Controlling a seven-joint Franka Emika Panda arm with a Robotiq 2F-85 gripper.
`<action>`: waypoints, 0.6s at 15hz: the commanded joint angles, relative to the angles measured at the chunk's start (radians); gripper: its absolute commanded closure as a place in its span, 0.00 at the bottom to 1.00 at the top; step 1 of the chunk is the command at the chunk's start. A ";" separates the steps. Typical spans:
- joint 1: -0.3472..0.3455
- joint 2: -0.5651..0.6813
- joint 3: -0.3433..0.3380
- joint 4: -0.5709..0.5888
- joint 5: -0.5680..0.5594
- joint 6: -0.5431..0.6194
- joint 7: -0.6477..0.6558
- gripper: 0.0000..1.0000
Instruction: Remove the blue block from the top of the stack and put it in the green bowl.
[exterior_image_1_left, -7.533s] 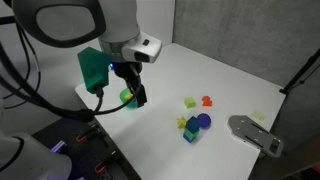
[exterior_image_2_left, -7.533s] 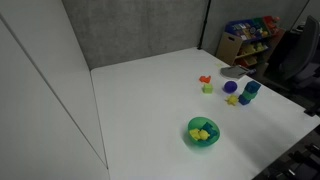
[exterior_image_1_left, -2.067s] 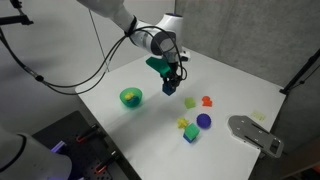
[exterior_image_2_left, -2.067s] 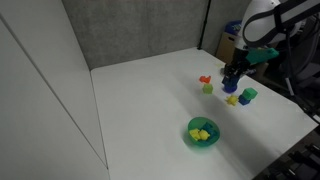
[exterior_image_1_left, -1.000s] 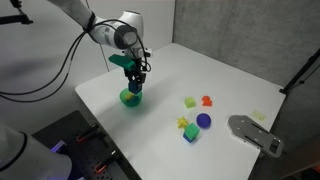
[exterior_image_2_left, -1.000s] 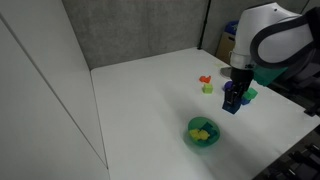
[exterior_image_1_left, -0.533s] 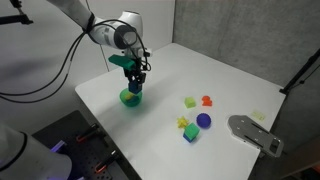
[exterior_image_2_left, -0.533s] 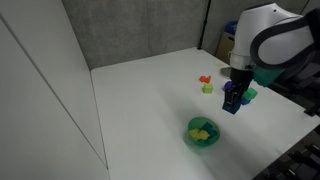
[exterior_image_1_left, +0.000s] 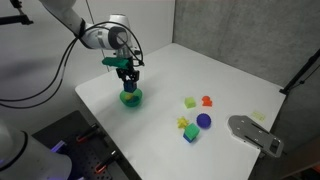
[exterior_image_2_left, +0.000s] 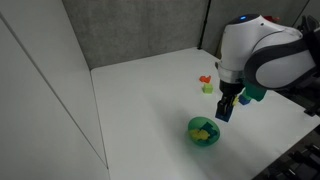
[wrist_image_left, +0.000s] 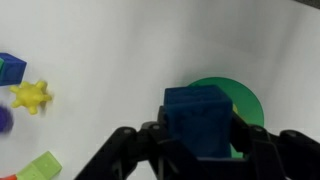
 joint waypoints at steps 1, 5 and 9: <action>0.032 0.070 0.004 0.035 -0.080 0.057 0.053 0.68; 0.051 0.146 -0.006 0.060 -0.107 0.172 0.064 0.68; 0.053 0.206 -0.017 0.069 -0.083 0.272 0.053 0.68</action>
